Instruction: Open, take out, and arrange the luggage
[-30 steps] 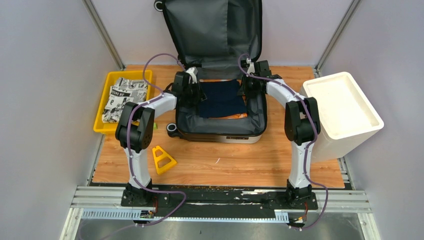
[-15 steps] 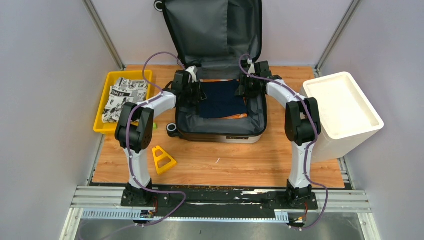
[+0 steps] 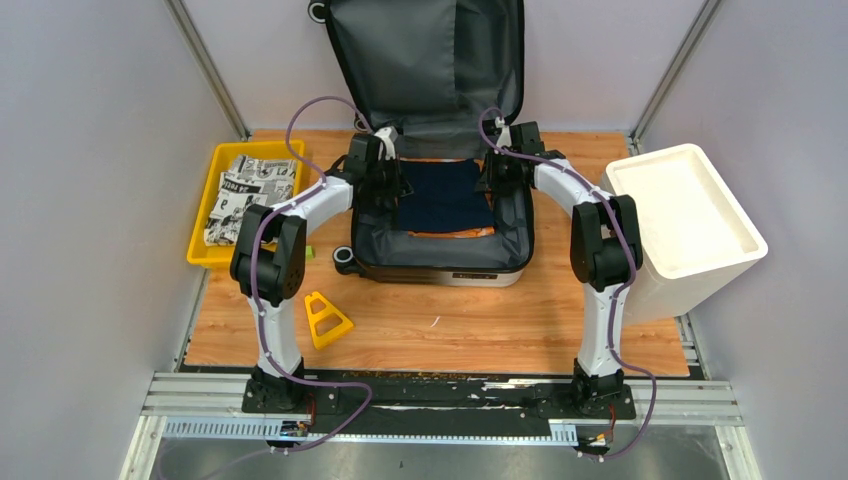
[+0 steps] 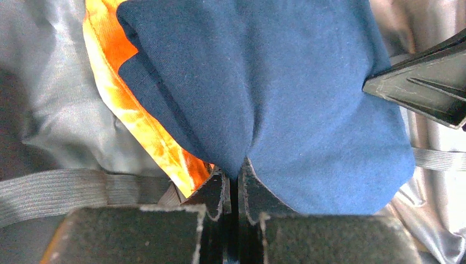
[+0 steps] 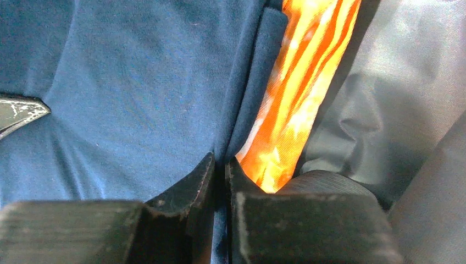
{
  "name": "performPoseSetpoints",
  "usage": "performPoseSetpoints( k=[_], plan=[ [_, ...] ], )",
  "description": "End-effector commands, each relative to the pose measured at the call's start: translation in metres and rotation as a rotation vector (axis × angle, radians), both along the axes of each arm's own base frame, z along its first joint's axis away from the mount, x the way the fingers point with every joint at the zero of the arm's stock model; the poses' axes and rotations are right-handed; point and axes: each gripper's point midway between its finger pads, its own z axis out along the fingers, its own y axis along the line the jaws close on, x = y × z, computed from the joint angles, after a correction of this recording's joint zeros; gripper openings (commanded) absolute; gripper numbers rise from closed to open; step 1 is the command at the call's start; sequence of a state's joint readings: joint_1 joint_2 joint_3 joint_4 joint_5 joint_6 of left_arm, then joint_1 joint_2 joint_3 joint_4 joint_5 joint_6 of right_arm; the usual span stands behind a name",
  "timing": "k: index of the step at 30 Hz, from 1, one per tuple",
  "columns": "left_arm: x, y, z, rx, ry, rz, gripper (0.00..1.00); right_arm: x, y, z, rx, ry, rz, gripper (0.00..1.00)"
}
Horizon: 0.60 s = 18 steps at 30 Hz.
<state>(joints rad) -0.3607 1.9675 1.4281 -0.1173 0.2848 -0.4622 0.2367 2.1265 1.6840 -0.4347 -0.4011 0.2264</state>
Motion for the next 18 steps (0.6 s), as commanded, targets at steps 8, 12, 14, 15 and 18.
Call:
performPoseSetpoints(
  k=[8, 12, 14, 15, 18],
  plan=[
    [0.014, 0.007, 0.065, 0.059, -0.131, 0.014, 0.00, 0.004, 0.017, 0.071, 0.145, -0.096, 0.013, 0.04],
    [0.015, 0.016, 0.061, 0.119, -0.106, 0.028, 0.08, 0.002, 0.019, 0.066, 0.155, -0.080, 0.002, 0.07],
    [0.014, 0.015, 0.057, 0.121, -0.099, 0.018, 0.12, 0.002, 0.020, 0.058, 0.157, -0.062, -0.001, 0.10],
    [0.014, 0.012, 0.056, 0.108, -0.102, 0.007, 0.13, 0.002, 0.021, 0.055, 0.159, -0.054, 0.002, 0.12],
    [0.011, 0.007, 0.046, 0.087, -0.079, -0.010, 0.23, 0.001, 0.023, 0.046, 0.171, -0.030, 0.003, 0.14]
  ],
)
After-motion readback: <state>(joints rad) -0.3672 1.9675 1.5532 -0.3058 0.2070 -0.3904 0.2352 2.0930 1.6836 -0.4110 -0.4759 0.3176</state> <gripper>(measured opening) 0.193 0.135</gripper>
